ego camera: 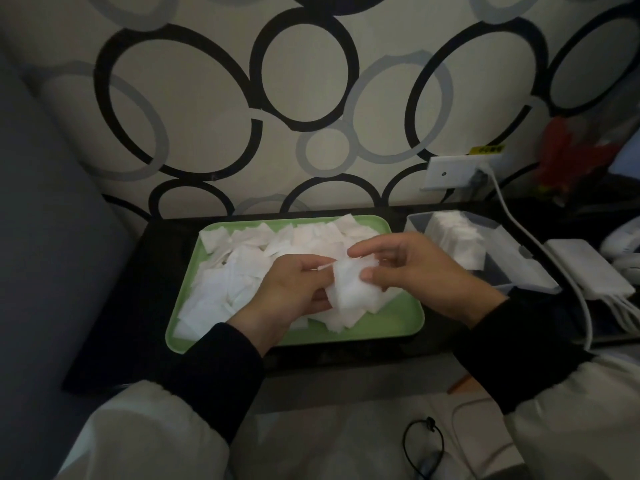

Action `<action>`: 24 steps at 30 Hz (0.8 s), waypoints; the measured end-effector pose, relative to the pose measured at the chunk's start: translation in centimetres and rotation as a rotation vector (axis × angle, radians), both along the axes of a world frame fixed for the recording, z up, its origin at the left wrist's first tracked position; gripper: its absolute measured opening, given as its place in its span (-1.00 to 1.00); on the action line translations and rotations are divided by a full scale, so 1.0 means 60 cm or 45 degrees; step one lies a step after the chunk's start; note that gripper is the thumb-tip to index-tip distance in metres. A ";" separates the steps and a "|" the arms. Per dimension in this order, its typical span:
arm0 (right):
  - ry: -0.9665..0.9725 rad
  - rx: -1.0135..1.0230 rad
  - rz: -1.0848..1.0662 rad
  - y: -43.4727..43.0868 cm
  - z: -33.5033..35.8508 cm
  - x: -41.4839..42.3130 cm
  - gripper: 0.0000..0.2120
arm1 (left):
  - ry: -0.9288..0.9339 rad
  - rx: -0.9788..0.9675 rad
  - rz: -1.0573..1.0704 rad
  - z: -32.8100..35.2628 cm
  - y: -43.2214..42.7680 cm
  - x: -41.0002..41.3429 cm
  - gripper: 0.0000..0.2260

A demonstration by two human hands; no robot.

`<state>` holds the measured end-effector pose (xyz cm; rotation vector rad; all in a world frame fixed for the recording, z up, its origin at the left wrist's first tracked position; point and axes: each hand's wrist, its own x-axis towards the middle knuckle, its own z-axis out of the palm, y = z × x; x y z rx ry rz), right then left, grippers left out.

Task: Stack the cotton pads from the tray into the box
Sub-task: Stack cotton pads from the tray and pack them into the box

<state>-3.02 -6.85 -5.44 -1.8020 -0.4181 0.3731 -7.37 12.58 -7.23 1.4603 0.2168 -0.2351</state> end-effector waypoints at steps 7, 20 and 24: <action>0.037 -0.056 -0.048 0.006 0.001 -0.003 -0.61 | -0.008 0.049 -0.120 0.002 -0.008 -0.003 -0.84; -0.033 -0.190 -0.189 0.010 -0.011 0.006 -0.64 | 0.087 0.006 -0.046 0.002 -0.011 0.006 -0.73; -0.164 -0.347 -0.341 0.004 -0.029 0.015 -0.84 | -0.134 0.150 0.054 -0.017 -0.007 0.008 -0.89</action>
